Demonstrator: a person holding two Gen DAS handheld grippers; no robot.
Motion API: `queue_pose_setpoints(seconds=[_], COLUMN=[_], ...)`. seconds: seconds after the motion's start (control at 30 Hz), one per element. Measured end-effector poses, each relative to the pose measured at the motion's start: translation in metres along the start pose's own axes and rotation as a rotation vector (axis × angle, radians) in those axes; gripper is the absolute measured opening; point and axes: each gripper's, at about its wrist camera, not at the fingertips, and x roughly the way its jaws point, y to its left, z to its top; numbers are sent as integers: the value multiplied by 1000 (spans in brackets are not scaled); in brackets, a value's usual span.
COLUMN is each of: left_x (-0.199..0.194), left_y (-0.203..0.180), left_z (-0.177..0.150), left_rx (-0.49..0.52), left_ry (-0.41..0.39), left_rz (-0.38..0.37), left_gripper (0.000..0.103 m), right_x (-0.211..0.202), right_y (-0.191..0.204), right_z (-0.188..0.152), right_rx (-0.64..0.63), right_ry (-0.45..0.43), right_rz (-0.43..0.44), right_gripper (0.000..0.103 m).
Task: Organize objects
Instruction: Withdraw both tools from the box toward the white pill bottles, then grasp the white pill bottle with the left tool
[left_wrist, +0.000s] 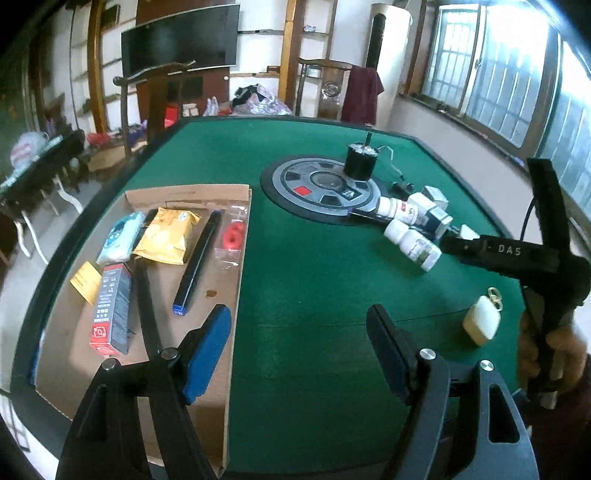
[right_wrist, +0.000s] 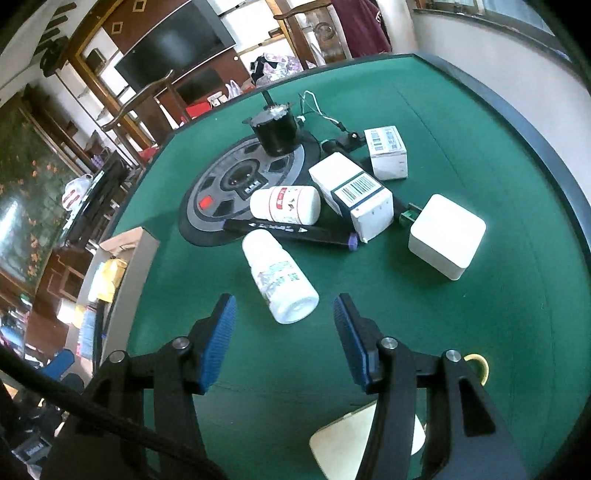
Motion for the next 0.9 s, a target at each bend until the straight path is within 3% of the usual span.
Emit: queue_pose_setpoints(seconds=[0.47,0.9], left_x=[1,14], left_y=[-10,1], left_z=[-6,-11], left_rx=[72,49], left_ry=[-57,4], left_rz=[197,175], left_gripper=[70,70], right_x=[21,62], right_y=[-2,37], right_z=[8,12], right_rx=[-28,-192], right_ry=[45,121], right_rz=[-36,-172], right_gripper=[53,53])
